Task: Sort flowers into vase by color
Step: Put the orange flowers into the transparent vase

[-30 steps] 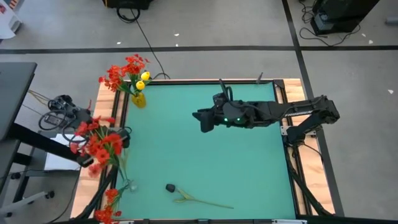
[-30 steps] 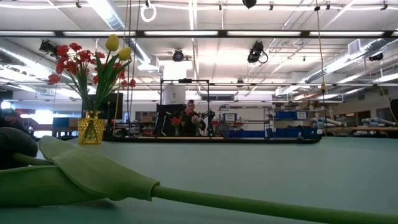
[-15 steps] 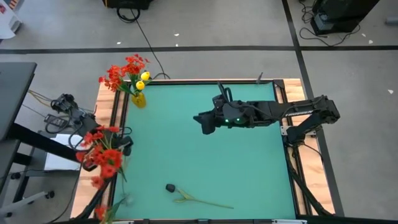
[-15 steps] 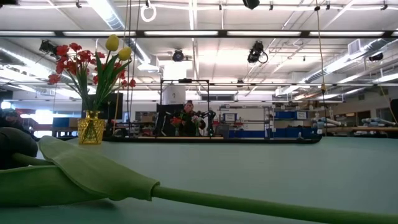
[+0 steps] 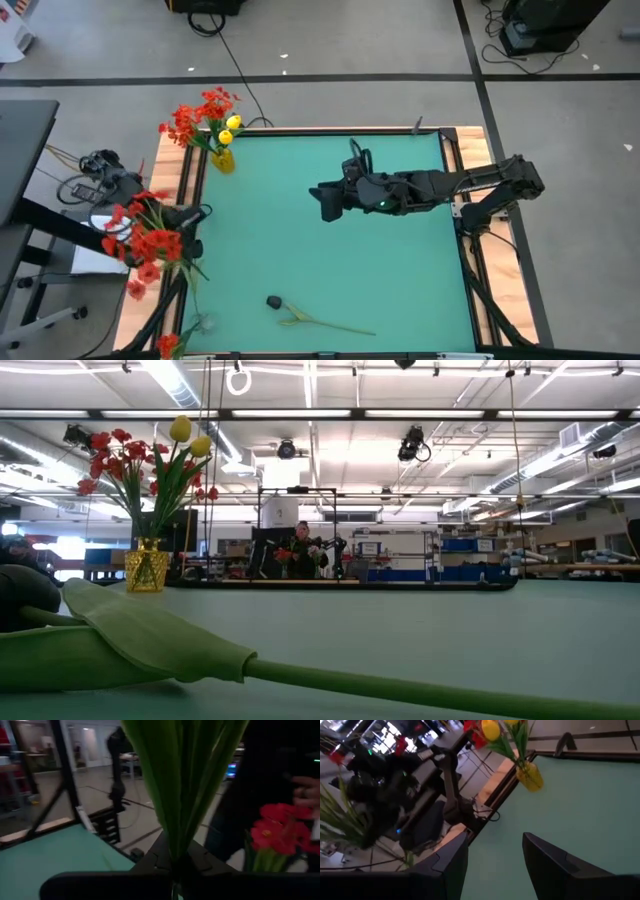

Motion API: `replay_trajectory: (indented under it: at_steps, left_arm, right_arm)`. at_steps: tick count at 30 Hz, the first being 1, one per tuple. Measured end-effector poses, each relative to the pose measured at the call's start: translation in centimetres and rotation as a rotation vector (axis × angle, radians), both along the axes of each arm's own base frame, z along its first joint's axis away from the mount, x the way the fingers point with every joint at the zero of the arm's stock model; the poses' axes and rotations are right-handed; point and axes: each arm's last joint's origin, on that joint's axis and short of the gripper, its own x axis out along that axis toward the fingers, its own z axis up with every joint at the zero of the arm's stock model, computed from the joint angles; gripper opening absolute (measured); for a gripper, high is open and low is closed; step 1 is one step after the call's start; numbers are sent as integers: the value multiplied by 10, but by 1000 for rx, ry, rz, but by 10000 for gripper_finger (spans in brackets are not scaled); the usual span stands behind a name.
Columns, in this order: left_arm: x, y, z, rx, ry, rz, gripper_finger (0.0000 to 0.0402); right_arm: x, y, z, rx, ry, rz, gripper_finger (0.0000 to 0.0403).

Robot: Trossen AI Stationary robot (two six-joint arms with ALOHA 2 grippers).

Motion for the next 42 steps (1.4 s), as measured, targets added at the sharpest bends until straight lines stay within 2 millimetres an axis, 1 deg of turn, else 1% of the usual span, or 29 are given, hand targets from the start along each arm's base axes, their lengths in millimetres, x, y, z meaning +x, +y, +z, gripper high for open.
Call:
replay_trajectory:
  at_steps: [4, 7, 12, 14, 17, 19, 20, 22, 26, 31, 34, 39, 42]
  left_arm:
    - [-8, 10, 17, 13, 6, 94, 11]
    - [-15, 18, 33, 8, 5, 171, 11]
    - [-31, 33, 71, -64, 18, 239, 10]
    - [-38, 36, 82, -86, 56, 173, 10]
    - [-49, 34, 92, -71, 62, -125, 10]
    - [-53, 32, 96, -87, 22, -259, 10]
    - [-54, 32, 98, -98, 5, -292, 10]
    - [-56, 34, 99, -104, -18, -289, 10]
    - [-56, 34, 102, -60, -124, -284, 10]
    - [-59, 35, 115, -128, -267, -313, 10]
    - [-50, 27, 110, -106, -231, -351, 10]
    - [-19, 1, 81, -91, -114, -400, 10]
    - [-3, -10, 65, -106, -102, -353, 10]
  right_arm:
    - [9, 5, -10, -1, 14, 3, 196]
    - [18, 7, -18, -1, 15, 3, 196]
    - [34, 11, -36, 24, 35, 27, 196]
    - [38, 12, -42, 37, 49, 39, 196]
    - [43, 14, -48, 46, 61, 55, 196]
    - [43, 14, -50, 51, 67, 53, 196]
    - [44, 14, -51, 50, 62, 50, 196]
    - [44, 14, -51, 49, 62, 47, 196]
    - [46, 14, -52, 51, 54, 46, 196]
    - [46, 14, -51, 59, 52, 46, 196]
    - [46, 13, -51, 57, 47, 44, 196]
    - [47, 11, -51, 54, 48, 44, 196]
    - [47, 11, -51, 55, 50, 49, 196]
